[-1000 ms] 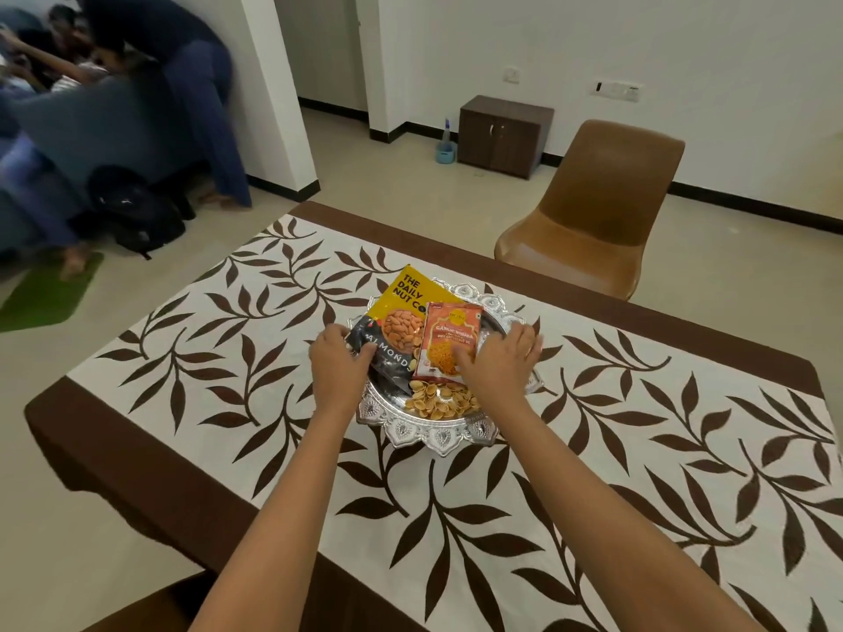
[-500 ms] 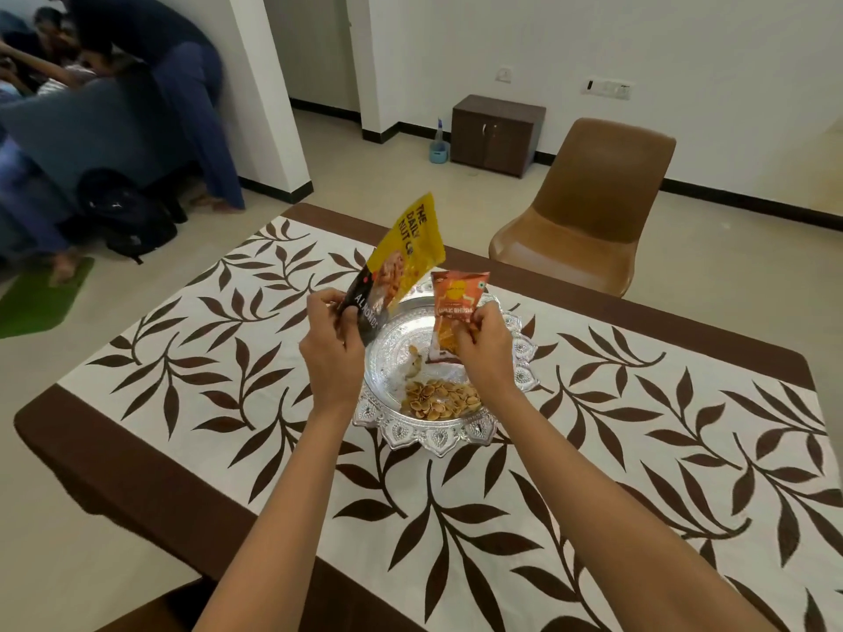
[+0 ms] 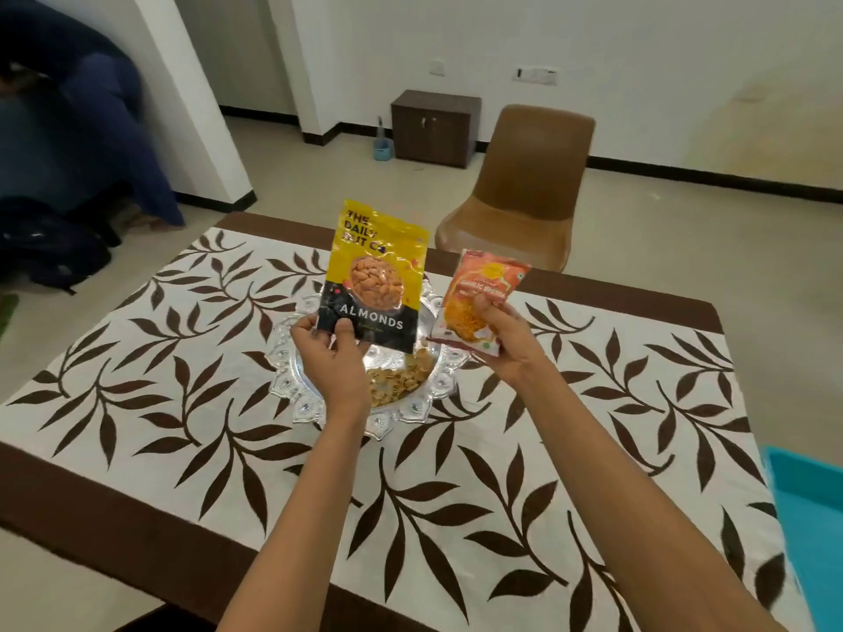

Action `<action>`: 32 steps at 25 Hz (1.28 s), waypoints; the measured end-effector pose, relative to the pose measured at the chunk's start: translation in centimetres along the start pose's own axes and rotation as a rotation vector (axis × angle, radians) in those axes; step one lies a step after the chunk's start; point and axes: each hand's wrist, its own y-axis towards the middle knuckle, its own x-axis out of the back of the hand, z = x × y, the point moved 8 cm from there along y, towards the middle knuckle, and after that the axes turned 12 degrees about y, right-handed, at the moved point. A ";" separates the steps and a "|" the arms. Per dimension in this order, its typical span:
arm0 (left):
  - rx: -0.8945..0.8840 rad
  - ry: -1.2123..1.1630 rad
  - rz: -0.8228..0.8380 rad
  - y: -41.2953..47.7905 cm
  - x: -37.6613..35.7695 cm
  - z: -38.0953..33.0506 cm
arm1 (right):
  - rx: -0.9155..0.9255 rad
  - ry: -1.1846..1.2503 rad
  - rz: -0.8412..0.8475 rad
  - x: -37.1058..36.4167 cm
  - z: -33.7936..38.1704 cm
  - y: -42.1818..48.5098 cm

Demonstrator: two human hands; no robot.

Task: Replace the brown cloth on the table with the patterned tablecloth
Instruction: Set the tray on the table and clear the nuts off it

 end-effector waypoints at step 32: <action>-0.549 0.978 0.950 -19.4 -16.0 13.5 | 0.440 -1.511 -0.383 20.4 3.2 -8.9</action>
